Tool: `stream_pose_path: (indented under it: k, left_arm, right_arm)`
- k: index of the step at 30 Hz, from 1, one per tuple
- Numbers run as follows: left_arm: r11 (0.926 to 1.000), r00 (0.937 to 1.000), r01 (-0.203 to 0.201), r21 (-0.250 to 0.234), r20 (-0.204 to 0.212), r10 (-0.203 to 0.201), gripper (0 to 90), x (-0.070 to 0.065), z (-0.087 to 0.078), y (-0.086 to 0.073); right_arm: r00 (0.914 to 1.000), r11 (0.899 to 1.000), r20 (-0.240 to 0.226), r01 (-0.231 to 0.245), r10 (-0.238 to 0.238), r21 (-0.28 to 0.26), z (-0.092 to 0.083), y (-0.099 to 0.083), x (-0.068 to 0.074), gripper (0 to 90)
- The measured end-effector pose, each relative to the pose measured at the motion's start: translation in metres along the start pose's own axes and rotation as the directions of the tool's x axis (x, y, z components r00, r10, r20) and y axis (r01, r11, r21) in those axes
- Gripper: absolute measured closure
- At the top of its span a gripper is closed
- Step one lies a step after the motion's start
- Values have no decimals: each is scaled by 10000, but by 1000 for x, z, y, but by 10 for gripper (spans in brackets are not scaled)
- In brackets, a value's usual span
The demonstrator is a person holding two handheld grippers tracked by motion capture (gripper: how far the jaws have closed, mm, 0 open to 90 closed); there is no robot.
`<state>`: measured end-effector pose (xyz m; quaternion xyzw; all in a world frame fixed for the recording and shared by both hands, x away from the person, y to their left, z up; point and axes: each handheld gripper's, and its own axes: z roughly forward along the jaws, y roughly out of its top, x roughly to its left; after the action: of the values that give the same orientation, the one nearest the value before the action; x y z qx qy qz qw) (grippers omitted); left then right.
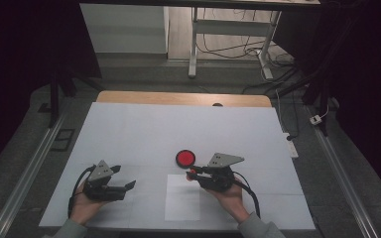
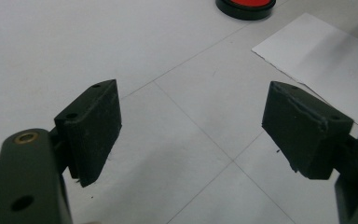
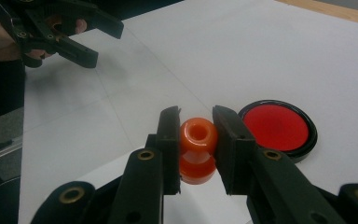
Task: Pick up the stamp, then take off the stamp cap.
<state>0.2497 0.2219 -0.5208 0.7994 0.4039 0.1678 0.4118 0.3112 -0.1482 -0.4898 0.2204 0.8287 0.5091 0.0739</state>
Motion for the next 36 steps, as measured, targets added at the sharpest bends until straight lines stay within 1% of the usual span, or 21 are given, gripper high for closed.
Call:
stream_pose_path:
  k: [11,20,22,23,24,26,31,32,36]
  left_arm:
    - [10000,10000,-37,-44,28,37,202,-1,0,1]
    - [9998,9998,-159,-145,107,161,204,-4,0,8]
    - [9993,9993,-297,-206,199,301,205,-7,0,13]
    - [9986,9986,-426,-302,311,436,205,-11,0,18]
    - [9986,9986,-426,-302,311,436,207,-11,0,18]
    - [9977,9973,-597,-322,406,610,207,-16,1,24]
    - [9946,9929,-999,-294,614,1015,211,-25,5,34]
    - [9933,9912,-1123,-282,676,1140,213,-27,7,37]
    - [9921,9895,-1218,-285,748,1237,213,-30,11,41]
  right_arm:
    - [10000,10000,12,-10,10,-8,-2,0,-1,718]
    - [10000,10000,61,-50,51,-30,-3,0,-2,719]
    - [10000,10000,45,-32,32,-39,-3,0,-2,719]
    - [10000,10000,37,-37,38,-51,-3,0,-2,719]
    - [10000,10000,37,-37,38,-51,-3,0,-2,719]
    - [10000,10000,33,-53,54,-74,-3,0,-2,719]
    - [9999,9999,54,-87,88,-106,-3,0,-3,719]
    - [10000,10000,56,-66,66,-62,-3,0,-3,719]
    - [9999,9999,69,-86,86,-68,-3,0,-3,719]
